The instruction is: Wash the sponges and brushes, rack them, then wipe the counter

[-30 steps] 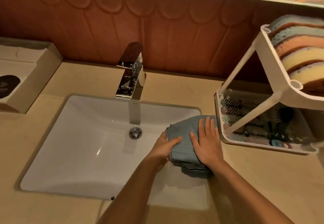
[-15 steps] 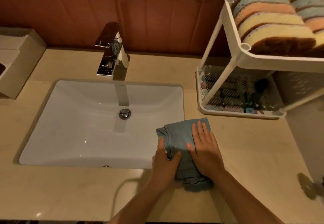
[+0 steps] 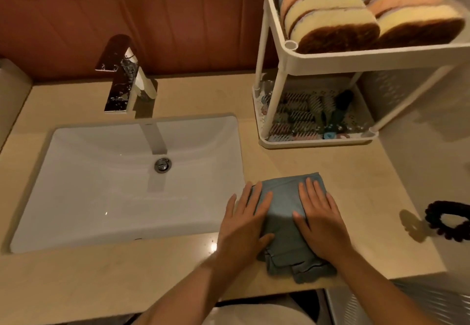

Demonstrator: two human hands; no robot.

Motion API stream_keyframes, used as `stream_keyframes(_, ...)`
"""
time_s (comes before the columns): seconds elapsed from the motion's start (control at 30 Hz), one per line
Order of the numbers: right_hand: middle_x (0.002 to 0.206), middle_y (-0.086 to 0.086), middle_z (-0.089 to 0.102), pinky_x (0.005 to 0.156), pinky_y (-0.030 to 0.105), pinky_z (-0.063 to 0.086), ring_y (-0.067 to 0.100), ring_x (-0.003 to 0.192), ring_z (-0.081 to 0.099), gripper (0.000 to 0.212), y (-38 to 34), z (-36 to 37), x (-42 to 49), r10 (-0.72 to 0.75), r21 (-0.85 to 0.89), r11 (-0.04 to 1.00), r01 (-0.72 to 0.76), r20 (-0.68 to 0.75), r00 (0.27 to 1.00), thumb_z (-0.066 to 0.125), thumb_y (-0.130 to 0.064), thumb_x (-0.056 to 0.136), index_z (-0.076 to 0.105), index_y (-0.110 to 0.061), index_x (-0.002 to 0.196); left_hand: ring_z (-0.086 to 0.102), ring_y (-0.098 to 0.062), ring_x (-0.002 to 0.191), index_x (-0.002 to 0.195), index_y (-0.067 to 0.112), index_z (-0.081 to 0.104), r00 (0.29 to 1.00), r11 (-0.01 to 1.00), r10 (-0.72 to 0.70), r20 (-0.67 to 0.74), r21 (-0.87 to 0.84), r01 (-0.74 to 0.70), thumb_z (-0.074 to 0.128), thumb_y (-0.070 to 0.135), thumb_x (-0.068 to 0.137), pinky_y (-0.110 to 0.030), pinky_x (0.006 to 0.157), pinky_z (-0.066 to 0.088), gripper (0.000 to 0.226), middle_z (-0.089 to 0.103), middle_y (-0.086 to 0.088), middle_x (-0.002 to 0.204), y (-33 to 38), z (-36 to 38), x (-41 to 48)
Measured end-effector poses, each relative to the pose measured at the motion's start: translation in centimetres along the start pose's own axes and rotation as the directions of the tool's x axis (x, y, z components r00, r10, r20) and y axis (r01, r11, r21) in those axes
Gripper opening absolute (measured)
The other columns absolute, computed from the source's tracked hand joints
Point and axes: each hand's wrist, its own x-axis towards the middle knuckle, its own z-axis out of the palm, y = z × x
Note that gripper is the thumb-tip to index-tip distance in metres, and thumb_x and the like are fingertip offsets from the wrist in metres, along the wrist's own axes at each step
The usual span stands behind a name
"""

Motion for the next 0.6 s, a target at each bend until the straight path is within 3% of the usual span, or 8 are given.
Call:
stream_keyframes(0.1,0.148,0.013,0.037,0.109,0.037,0.019,0.025,0.137,0.033,0.071,1.1,0.1,-1.1,0.048,0.007,0.999,-0.047,-0.011,0.999,0.008,-0.054,0.095,0.035,-0.008,0.142,0.044,-0.02,0.132,0.135,0.021,0.047,0.984,0.987,0.146,0.106,0.056,-0.152,0.05,0.06,0.076,-0.04,0.101,0.042,0.071,0.049,-0.003,0.142,0.2,0.2,0.1)
stream_keyframes(0.17,0.148,0.013,0.037,0.109,0.038,0.022,0.026,0.137,0.034,0.073,1.7,0.1,-2.0,0.072,0.005,0.997,-0.072,-0.019,0.997,0.006,-0.055,0.095,0.035,-0.007,0.142,0.046,-0.019,0.131,0.136,0.02,0.046,0.966,0.983,0.168,0.198,0.045,-0.181,0.037,0.059,0.081,-0.039,0.1,0.045,0.068,0.05,-0.003,0.141,0.5,0.2,0.0)
stream_keyframes(0.27,0.148,0.013,0.038,0.108,0.041,0.029,0.026,0.137,0.034,0.075,1.9,0.1,-2.7,0.103,0.004,0.995,-0.103,-0.025,0.994,0.004,-0.056,0.094,0.036,-0.008,0.142,0.047,-0.02,0.13,0.135,0.018,0.046,0.948,0.978,0.195,0.251,0.029,-0.209,0.034,0.057,0.081,-0.038,0.099,0.045,0.068,0.05,-0.004,0.14,1.1,0.5,0.0)
stream_keyframes(0.4,0.145,0.016,0.04,0.108,0.04,0.022,0.028,0.135,0.036,0.073,1.6,-0.1,-2.8,0.114,0.001,0.993,-0.114,0.002,0.993,0.007,-0.053,0.095,0.039,-0.005,0.14,0.046,-0.019,0.131,0.137,0.018,0.044,0.934,0.977,0.205,0.292,-0.007,-0.212,0.031,0.054,0.081,-0.039,0.098,0.047,0.068,0.049,-0.003,0.142,0.1,0.2,0.4)
stream_keyframes(0.43,0.145,0.017,0.04,0.109,0.04,0.02,0.028,0.136,0.035,0.073,1.7,-0.2,-2.8,0.105,0.0,0.994,-0.105,0.005,0.994,0.008,-0.052,0.096,0.039,-0.003,0.139,0.041,-0.019,0.135,0.141,0.016,0.039,0.928,0.971,0.229,0.294,-0.003,-0.239,0.029,0.051,0.084,-0.041,0.102,0.043,0.068,0.043,-0.004,0.146,-0.1,0.0,0.6)
stream_keyframes(0.53,0.146,0.016,0.039,0.114,0.037,0.009,0.024,0.138,0.027,0.068,0.9,-1.0,-2.7,0.057,0.006,0.998,-0.057,-0.023,0.998,0.01,-0.047,0.098,0.038,-0.002,0.14,0.001,-0.016,0.147,0.15,0.018,0.004,0.886,0.956,0.284,0.367,-0.04,-0.29,0.027,0.045,0.096,-0.041,0.117,0.007,0.065,0.0,-0.002,0.159,-1.8,-1.2,1.3)
stream_keyframes(0.6,0.147,0.012,0.039,0.115,0.034,0.003,0.02,0.139,0.021,0.061,-0.6,-1.6,-2.0,0.02,0.018,1.0,-0.019,-0.045,0.999,0.016,-0.044,0.097,0.039,-0.006,0.14,-0.006,-0.014,0.146,0.15,0.021,-0.002,0.878,0.967,0.246,0.411,-0.04,-0.252,0.029,0.044,0.098,-0.039,0.117,0.003,0.064,-0.007,0.0,0.159,-3.2,-2.5,1.7)
